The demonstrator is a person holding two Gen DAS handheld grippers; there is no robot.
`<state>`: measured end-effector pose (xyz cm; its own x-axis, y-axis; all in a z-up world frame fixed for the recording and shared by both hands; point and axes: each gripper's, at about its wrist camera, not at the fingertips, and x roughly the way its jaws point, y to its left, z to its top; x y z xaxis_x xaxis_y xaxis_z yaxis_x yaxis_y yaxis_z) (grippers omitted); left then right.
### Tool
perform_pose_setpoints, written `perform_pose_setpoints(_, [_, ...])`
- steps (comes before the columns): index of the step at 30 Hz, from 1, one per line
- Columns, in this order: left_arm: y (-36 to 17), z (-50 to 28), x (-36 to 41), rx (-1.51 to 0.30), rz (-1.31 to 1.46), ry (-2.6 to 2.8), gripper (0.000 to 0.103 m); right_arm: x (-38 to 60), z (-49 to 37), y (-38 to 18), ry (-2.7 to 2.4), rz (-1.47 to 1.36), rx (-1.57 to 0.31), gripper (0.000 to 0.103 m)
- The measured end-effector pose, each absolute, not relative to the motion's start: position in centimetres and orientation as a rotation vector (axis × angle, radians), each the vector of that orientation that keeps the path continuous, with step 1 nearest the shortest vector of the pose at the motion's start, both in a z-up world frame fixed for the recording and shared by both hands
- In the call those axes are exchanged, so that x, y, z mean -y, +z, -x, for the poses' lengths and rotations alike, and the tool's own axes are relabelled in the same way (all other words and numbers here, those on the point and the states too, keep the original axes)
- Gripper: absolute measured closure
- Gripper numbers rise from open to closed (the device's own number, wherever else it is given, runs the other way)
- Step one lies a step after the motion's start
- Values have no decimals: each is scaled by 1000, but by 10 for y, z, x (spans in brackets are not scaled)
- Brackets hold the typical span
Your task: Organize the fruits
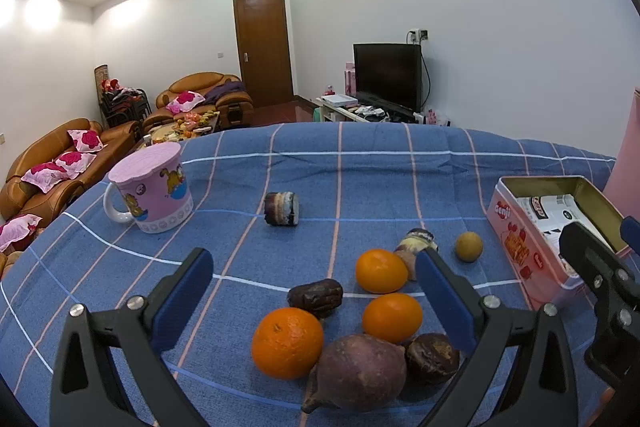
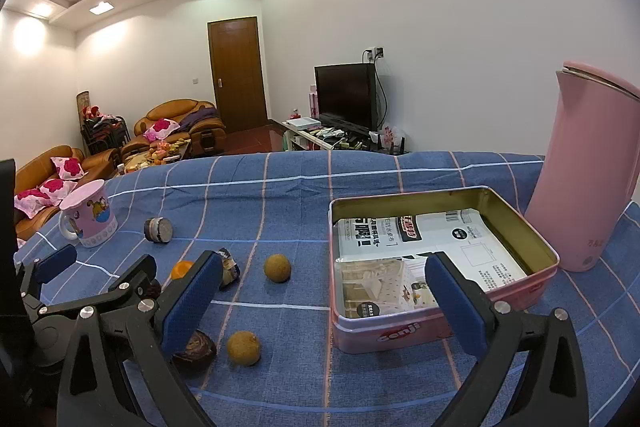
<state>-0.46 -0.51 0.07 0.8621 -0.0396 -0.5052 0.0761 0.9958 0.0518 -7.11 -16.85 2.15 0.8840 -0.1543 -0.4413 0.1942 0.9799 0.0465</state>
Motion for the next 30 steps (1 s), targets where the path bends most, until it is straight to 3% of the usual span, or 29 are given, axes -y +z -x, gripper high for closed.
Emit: perform_pose_setpoints(30, [-1,7,5,-532,-73,-57,0,168,68,20,-182,-86,-467,1])
